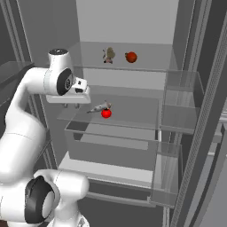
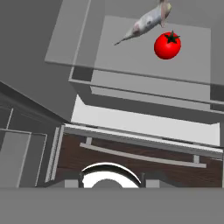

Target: Place one tomato and one fish in each tupperware on the nearby counter, to pack two identical lunches.

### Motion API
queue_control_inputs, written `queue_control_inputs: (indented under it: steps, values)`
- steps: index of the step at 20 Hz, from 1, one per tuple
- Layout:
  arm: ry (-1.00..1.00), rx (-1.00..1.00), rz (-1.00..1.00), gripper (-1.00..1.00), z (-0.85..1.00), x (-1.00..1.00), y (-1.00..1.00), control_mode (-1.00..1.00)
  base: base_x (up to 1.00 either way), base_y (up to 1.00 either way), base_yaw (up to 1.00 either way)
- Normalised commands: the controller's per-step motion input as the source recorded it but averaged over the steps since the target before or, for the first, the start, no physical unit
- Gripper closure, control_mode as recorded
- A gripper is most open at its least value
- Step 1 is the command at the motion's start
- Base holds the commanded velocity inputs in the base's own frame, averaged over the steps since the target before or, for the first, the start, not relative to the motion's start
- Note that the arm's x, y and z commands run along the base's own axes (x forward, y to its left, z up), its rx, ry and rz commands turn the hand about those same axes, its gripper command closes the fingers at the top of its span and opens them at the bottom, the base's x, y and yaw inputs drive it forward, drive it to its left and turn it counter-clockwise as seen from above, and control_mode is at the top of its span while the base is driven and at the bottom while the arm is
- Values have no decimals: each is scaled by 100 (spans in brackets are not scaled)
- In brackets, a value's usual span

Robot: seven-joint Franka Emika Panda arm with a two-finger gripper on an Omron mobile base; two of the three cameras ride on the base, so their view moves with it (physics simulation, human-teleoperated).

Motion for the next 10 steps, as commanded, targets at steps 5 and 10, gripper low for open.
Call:
queue_control_inputs:
  steps: [5, 10]
  values:
    - [-8, 1, -4, -100, -40, -14, -25, -100, 0, 0, 0]
    - [-22, 0, -6, -100, -55, -17, -65, -100, 0, 0, 0]
